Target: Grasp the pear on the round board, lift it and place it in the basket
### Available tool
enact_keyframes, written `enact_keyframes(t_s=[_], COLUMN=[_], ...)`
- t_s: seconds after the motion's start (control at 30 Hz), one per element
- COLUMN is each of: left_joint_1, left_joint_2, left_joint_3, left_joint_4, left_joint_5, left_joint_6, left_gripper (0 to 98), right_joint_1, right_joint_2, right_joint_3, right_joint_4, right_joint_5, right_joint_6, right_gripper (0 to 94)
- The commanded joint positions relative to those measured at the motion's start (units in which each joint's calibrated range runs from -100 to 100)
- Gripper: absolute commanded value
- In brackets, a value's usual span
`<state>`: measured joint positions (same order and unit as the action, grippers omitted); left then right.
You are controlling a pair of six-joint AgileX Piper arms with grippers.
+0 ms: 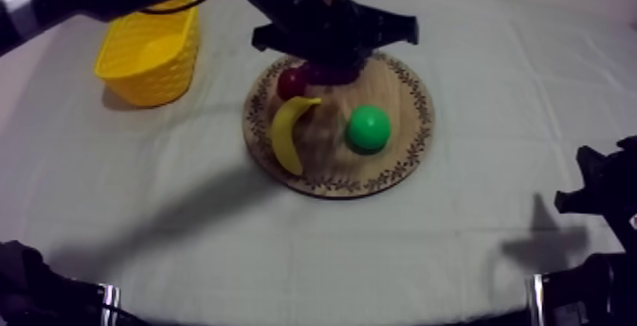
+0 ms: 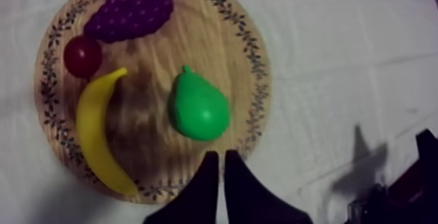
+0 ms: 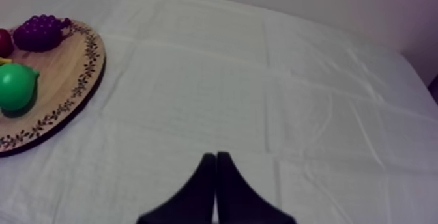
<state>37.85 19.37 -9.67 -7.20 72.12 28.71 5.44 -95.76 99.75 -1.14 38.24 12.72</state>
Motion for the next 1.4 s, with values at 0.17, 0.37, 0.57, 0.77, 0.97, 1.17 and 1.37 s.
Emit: enact_keyframes(t_s=[0.17,0.37,0.57,0.77,0.97,1.17,1.37], left_joint_1=[-0.9,-1.5,-2.3,-2.5,-2.4,-1.3,-0.6], left_joint_2=[-1.3,-3.9,-5.3,-5.1,-3.7,0.4,7.8], left_joint_3=[3.0,7.5,9.1,11.0,13.1,9.9,2.6], left_joint_4=[-0.87,1.95,4.83,5.79,6.51,6.66,7.39], left_joint_5=[-0.5,-0.7,-0.8,-2.0,-5.0,-4.6,-1.8], left_joint_6=[1.0,-3.9,-7.0,-7.2,-6.8,-6.1,-6.4], left_gripper=[23.3,83.1,95.4,96.9,97.1,97.1,96.4], right_joint_1=[0.0,0.0,0.0,0.0,0.0,0.0,0.0], right_joint_2=[0.0,0.0,0.0,0.0,0.0,0.0,0.0], right_joint_3=[0.0,0.0,0.0,0.0,0.0,0.0,0.0], right_joint_4=[0.0,0.0,0.0,0.0,0.0,0.0,0.0], right_joint_5=[0.0,0.0,0.0,0.0,0.0,0.0,0.0], right_joint_6=[0.0,0.0,0.0,0.0,0.0,0.0,0.0], right_gripper=[0.3,0.3,0.3,0.3,0.3,0.3,0.3])
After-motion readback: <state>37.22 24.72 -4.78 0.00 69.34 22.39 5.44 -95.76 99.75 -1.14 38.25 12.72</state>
